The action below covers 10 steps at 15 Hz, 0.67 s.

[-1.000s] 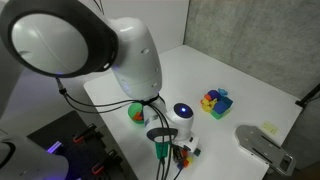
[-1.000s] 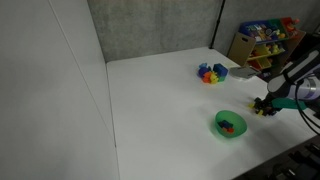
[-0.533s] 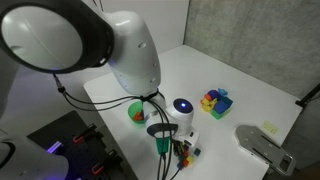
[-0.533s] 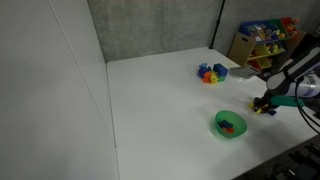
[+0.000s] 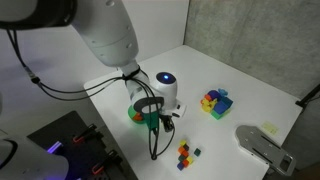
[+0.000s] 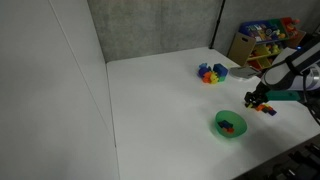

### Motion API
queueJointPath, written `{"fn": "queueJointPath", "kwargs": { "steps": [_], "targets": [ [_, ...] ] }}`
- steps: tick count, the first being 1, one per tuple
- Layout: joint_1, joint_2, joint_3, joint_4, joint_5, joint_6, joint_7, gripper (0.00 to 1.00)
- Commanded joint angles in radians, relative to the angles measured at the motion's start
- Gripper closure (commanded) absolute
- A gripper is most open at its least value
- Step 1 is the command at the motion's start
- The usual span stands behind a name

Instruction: Put one yellow block and one brown block in the green bowl

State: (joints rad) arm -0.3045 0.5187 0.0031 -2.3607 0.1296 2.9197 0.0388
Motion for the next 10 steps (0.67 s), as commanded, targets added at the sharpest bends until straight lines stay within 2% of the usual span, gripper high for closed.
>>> {"fn": "queueJointPath", "kwargs": {
  "steps": [1, 5, 6, 8, 10],
  "targets": [
    [0.045, -0.177, 0.063, -0.141, 0.045, -0.009, -0.022, 0.69],
    [0.077, -0.297, 0.168, -0.216, 0.145, -0.055, -0.043, 0.69],
    [0.09, -0.315, 0.181, -0.223, 0.174, -0.079, -0.041, 0.19],
    [0.121, -0.348, 0.185, -0.234, 0.218, -0.121, -0.045, 0.14],
    [0.15, -0.382, 0.167, -0.238, 0.242, -0.169, -0.042, 0.0]
  ]
}}
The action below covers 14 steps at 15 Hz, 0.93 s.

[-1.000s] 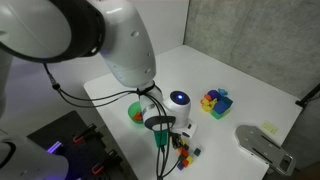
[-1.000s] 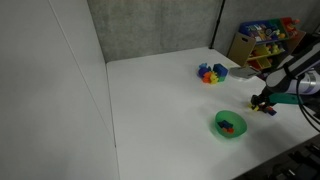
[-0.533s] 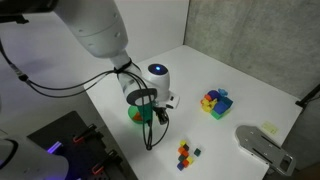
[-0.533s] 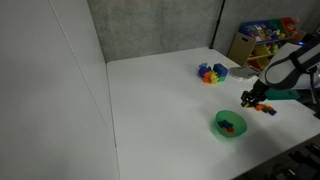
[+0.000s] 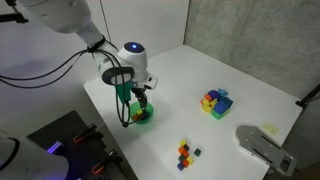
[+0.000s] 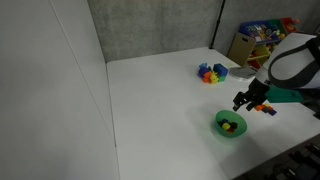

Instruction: Put one yellow block and one brown block in the green bowl

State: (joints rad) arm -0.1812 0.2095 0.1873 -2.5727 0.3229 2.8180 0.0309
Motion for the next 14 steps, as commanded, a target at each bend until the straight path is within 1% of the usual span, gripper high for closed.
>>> {"fn": "queueJointPath", "kwargs": {
  "steps": [1, 3, 6, 8, 10, 14],
  "targets": [
    [0.038, -0.092, -0.028, -0.028, 0.057, -0.088, -0.034, 0.0],
    [0.057, -0.145, -0.067, -0.028, 0.032, -0.161, -0.002, 0.0],
    [0.075, -0.237, -0.138, -0.028, -0.037, -0.262, 0.046, 0.0],
    [0.073, -0.306, -0.18, -0.026, -0.12, -0.316, 0.074, 0.0],
    [0.064, -0.374, -0.206, -0.022, -0.204, -0.357, 0.083, 0.0],
    [0.055, -0.483, -0.239, -0.016, -0.269, -0.424, 0.069, 0.0]
  ]
}}
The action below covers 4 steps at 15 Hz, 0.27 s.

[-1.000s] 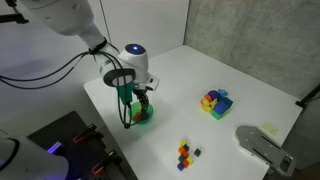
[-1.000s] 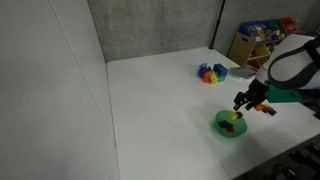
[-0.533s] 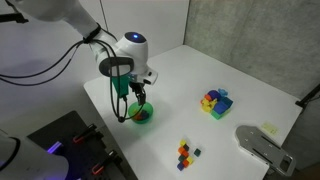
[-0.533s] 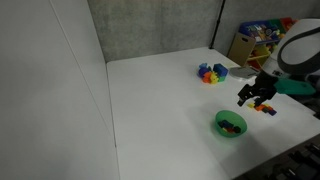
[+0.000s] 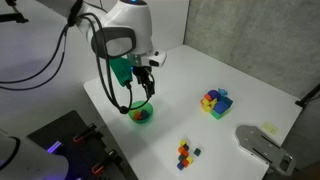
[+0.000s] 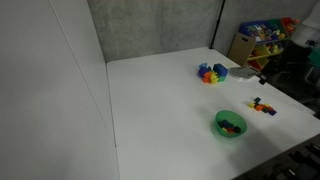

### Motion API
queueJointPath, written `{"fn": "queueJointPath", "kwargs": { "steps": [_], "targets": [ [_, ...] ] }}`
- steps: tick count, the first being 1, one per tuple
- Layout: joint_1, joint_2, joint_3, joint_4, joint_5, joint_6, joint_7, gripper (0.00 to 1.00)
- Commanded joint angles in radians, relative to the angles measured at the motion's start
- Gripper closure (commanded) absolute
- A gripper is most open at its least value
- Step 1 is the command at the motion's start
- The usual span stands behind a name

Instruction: Put one yellow block and one brown block in the green bowl

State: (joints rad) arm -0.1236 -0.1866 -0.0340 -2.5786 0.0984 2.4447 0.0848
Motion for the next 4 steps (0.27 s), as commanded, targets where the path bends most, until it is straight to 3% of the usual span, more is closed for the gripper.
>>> {"fn": "queueJointPath", "kwargs": {
  "steps": [1, 4],
  "targets": [
    [-0.005, -0.105, -0.022, -0.01, -0.054, -0.061, 0.016, 0.0],
    [0.004, -0.09, -0.03, 0.001, -0.039, -0.051, 0.003, 0.0]
  ]
}}
